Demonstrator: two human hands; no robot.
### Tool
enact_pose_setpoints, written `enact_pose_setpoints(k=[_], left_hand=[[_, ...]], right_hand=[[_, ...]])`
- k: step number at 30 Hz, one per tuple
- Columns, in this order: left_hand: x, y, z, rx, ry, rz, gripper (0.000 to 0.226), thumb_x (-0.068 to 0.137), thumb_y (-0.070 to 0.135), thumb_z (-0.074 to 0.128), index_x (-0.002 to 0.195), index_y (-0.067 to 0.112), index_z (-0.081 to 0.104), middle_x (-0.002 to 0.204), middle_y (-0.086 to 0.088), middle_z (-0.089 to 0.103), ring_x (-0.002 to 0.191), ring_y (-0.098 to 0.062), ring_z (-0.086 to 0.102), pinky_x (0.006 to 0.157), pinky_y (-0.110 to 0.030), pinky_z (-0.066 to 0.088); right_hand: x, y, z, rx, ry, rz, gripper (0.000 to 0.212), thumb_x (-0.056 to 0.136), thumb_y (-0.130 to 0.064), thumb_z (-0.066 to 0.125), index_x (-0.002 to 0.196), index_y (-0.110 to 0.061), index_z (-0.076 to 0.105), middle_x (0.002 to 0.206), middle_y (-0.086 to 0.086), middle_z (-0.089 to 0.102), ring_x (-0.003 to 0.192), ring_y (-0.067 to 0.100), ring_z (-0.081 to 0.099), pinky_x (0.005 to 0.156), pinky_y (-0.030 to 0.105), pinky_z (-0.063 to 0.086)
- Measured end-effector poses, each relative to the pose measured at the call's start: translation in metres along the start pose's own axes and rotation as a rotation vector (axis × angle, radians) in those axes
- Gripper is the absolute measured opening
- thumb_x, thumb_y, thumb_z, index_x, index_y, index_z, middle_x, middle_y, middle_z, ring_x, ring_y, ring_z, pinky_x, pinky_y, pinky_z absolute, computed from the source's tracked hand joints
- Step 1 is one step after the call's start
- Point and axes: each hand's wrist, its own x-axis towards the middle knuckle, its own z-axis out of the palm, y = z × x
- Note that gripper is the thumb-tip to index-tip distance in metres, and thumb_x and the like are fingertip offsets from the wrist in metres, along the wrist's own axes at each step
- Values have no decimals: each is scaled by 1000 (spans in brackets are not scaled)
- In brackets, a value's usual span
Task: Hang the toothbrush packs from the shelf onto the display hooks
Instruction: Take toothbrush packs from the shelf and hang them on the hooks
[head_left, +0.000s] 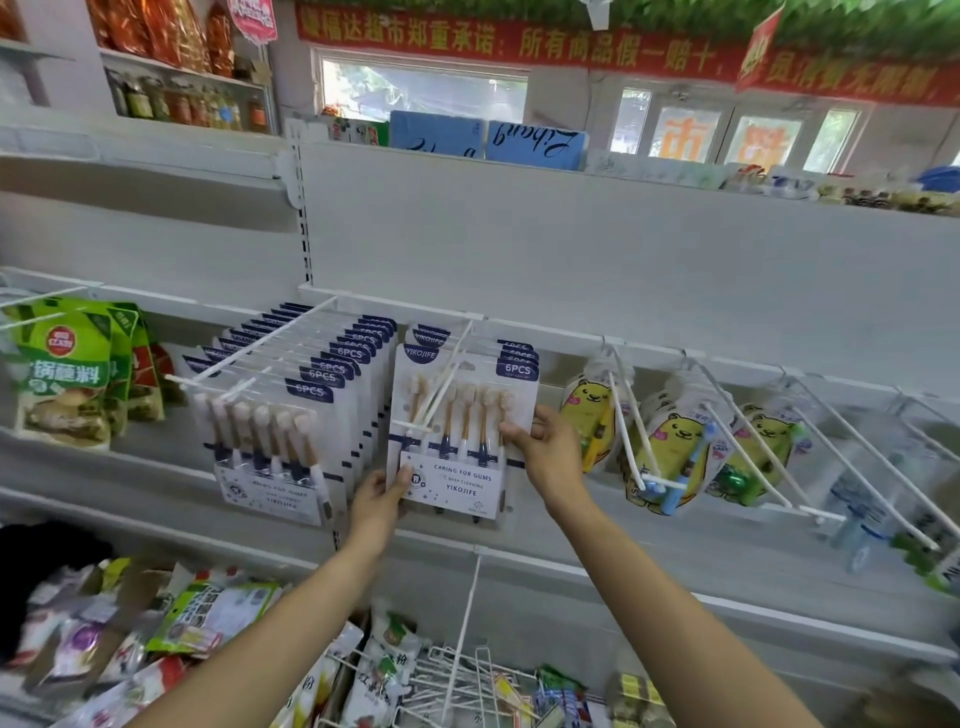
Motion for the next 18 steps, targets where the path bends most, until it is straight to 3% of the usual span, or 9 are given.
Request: enact_pose_setpoints(k=[3,7,9,12,16,18], left_hand=[[19,-2,6,32,6,12,61,78,58,68,120,14,59,125,-10,65,118,-30,60,104,-53,47],[24,5,15,-2,-29,41,22,94,35,62,108,18,60,111,-4,67,111,-27,62,102,-46,48],[26,3,18,-16,-40,57,18,95,33,61,107,20,61,108,0,67,111,-24,62,100,-42,48],[31,-7,16,-39,-35,54,40,92,40,62,122,15,59,115,-1,66,115,-23,60,101,-39,47],[32,-17,17,12,9,14,88,70,77,62,136,20,50,134,-5,59,124,-26,54,109,-50,42],[28,-19,21,-2,5,-55,86,74,74,61,136,14,51,136,-11,58,126,-31,53,110,-50,40]], right_hand=[[14,6,5,-26,33,56,15,88,-14,71,100,-22,69,93,-3,75,90,14,71,82,35,58],[25,10,7,-89,51,79,18,90,-17,69,107,-11,71,96,1,74,87,11,68,70,21,51],[29,12,6,-109,44,85,19,91,-18,68,107,-8,73,94,1,75,85,10,69,71,25,53],[31,14,6,-110,32,89,17,91,-17,68,103,-7,74,93,5,77,87,15,72,79,35,58],[29,15,7,-146,39,123,21,92,-23,68,96,-4,75,90,9,77,87,24,72,83,45,58],[26,15,5,-207,38,136,28,92,-30,66,96,-3,73,89,11,76,89,27,71,81,44,57]])
